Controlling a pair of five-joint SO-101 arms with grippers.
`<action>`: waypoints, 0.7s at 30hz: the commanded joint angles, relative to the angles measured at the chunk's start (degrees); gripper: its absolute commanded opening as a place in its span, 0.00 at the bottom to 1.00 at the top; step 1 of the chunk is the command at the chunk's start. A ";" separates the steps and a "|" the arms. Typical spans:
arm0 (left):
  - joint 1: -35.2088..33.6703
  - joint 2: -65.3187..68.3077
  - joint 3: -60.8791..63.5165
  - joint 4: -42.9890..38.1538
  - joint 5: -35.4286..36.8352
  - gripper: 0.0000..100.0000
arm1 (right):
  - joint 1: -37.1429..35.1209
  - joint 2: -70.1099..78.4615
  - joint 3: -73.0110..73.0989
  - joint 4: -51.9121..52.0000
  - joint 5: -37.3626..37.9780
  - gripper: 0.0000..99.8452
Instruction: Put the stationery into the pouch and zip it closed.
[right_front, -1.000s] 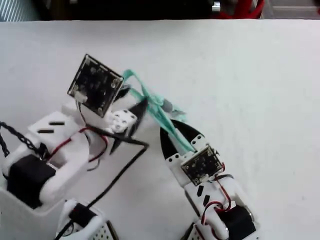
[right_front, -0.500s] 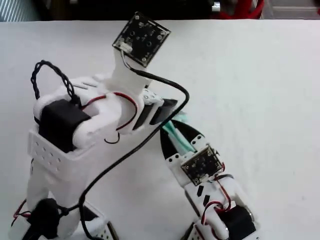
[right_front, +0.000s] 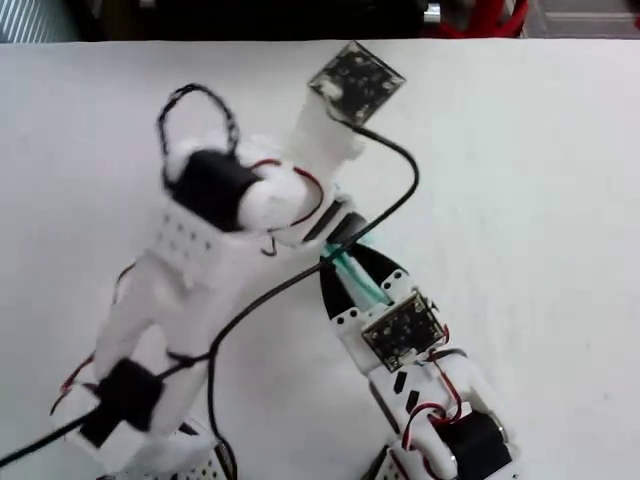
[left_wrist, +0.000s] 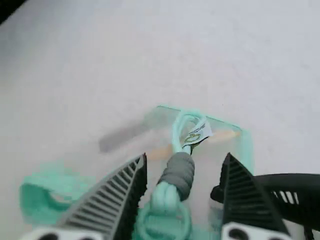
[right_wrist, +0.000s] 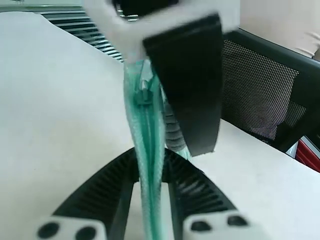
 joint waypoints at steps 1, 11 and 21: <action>0.04 4.00 -6.68 1.76 -3.52 0.19 | 1.01 0.31 0.09 -0.22 -0.18 0.02; 0.04 4.00 -0.70 1.76 -11.08 0.02 | 1.27 0.31 0.09 -0.48 -0.09 0.02; -2.68 3.82 -14.15 1.67 -6.68 0.02 | 2.15 0.31 0.09 -0.57 -0.35 0.02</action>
